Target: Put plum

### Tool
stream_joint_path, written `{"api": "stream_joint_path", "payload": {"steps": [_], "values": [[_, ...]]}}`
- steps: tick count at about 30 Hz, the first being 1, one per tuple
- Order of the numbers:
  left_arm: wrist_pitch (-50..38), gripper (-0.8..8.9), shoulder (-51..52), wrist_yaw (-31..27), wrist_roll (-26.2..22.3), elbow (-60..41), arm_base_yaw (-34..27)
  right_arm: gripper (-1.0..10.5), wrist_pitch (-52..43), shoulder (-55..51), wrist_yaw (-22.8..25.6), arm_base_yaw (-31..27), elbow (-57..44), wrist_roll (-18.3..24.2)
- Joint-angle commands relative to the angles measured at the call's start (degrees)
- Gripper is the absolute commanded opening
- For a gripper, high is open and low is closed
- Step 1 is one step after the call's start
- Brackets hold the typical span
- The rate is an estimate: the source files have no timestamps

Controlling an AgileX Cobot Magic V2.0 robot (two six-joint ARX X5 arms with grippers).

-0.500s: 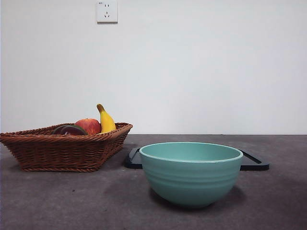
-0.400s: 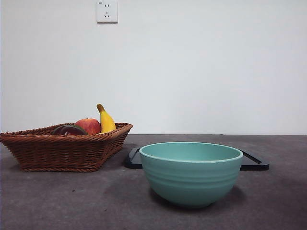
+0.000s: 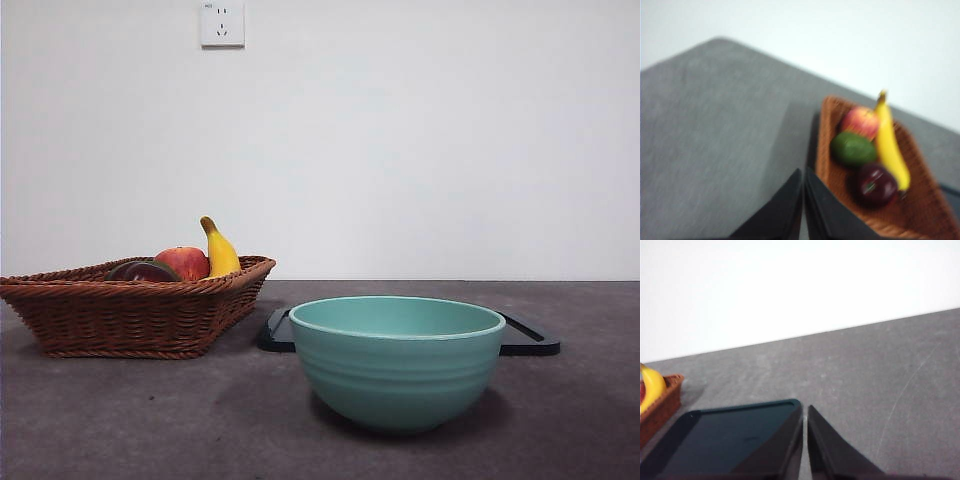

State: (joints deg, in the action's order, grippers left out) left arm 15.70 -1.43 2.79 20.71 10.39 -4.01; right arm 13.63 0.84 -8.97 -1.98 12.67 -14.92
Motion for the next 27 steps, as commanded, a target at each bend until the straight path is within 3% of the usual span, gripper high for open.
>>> {"api": "stream_joint_path", "payload": {"steps": [1,6,20,27], "values": [[2.19,0.09,-1.92,0.24,1.20,4.72,-0.11,0.1,2.64,1.53,-0.04,0.02,4.13,-0.85],[8.46,0.09,-7.56,5.33,0.26,13.33,-0.11,0.1,10.19,6.56,-1.18,0.02,13.29,0.85],[28.04,0.09,-26.18,25.83,-11.58,32.46,1.33,0.1,34.77,27.76,-14.03,1.16,38.69,11.17],[36.26,0.09,-32.39,27.56,-15.91,39.52,6.19,0.1,43.23,34.97,-17.97,5.84,45.51,14.10]]}}
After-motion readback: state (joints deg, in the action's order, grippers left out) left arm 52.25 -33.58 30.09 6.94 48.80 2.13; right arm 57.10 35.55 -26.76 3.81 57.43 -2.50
